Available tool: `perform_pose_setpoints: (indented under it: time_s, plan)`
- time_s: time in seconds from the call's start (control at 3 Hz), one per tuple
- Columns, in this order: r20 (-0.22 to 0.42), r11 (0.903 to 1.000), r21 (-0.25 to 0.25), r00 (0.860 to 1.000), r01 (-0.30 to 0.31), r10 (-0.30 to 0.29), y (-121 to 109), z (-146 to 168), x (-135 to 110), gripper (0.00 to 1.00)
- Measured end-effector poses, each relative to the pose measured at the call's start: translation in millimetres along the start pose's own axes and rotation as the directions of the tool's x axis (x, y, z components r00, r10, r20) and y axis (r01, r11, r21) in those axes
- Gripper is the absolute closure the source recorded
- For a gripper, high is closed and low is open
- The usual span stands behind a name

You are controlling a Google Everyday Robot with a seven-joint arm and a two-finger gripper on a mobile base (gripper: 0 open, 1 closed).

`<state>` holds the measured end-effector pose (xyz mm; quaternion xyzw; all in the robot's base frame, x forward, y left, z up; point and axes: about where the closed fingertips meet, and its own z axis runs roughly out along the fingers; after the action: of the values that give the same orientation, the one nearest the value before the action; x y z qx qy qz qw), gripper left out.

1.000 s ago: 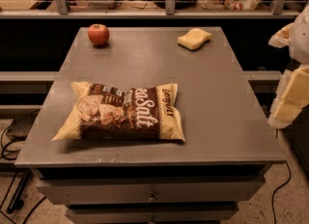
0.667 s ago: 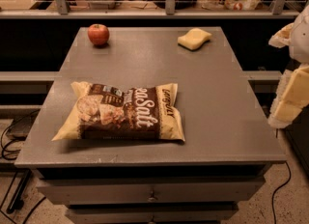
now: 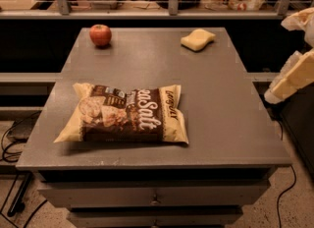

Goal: Move sponge near apple

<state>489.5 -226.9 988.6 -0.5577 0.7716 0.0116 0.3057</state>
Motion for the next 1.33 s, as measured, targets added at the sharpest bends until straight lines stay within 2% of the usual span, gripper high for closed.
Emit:
perform_pose_setpoints:
  time_s: [0.33,0.67,1.0,1.33]
  plan:
    - [0.221,0.9945,0.069,0.973,-0.079,0.062,-40,7,-19,0.0]
    - [0.389,0.9862,0.068,0.914,-0.151,0.113,-72,17,-45,0.0]
    - [0.389,0.9862,0.068,0.914,-0.151,0.113,-72,17,-45,0.0]
    - [0.396,0.982,0.076,0.909,-0.173,0.129,-80,26,-48,0.0]
